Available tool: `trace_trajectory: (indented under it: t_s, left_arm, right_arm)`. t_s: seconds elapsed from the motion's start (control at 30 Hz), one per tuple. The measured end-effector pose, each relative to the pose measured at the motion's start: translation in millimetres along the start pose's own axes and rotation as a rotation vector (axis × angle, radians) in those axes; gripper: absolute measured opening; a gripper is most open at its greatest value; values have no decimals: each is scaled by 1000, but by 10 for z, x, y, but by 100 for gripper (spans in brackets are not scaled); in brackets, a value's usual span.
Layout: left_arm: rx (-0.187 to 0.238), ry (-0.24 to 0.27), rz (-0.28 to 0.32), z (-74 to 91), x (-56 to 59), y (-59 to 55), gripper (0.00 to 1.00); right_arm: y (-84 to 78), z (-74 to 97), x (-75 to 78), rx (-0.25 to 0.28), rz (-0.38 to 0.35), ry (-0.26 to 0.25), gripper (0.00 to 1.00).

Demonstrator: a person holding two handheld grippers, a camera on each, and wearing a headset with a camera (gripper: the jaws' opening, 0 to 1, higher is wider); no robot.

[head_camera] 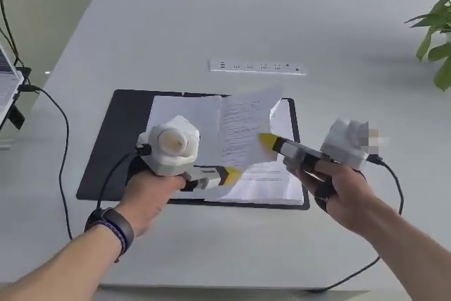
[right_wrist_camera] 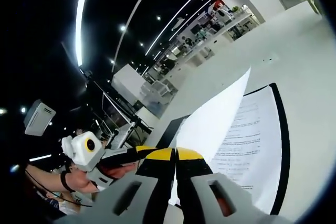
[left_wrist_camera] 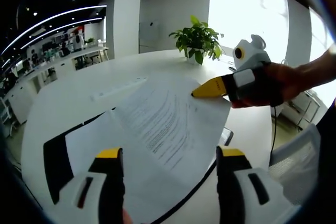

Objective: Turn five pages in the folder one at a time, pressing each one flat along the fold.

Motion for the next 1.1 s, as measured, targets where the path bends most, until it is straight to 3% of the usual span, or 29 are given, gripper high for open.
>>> trace_trajectory:
  t_s: [0.33, 0.6, 1.1]
  left_arm:
    - [11, 45, 2, 249, -276, -29, 72]
    - [18, 95, 17, 548, -506, -93, 73]
    - [39, 178, 41, 1029, -776, -184, 74]
  right_arm:
    - [-95, -285, -246, -32, 19, 57, 0]
    - [-202, -538, -505, -62, 29, 119, 0]
    - [-687, -927, -890, -192, 47, 209, 0]
Point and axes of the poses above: the centre of the closed fingertips' face, and the gripper's own axes: z roughly backward along the fingers, x roughly to its right, y roughly out of its top, the point moved 3 cm from there along z, roughly backward along the fingers, and after that the axes turned 15 degrees about x, right-handed, at the moved point
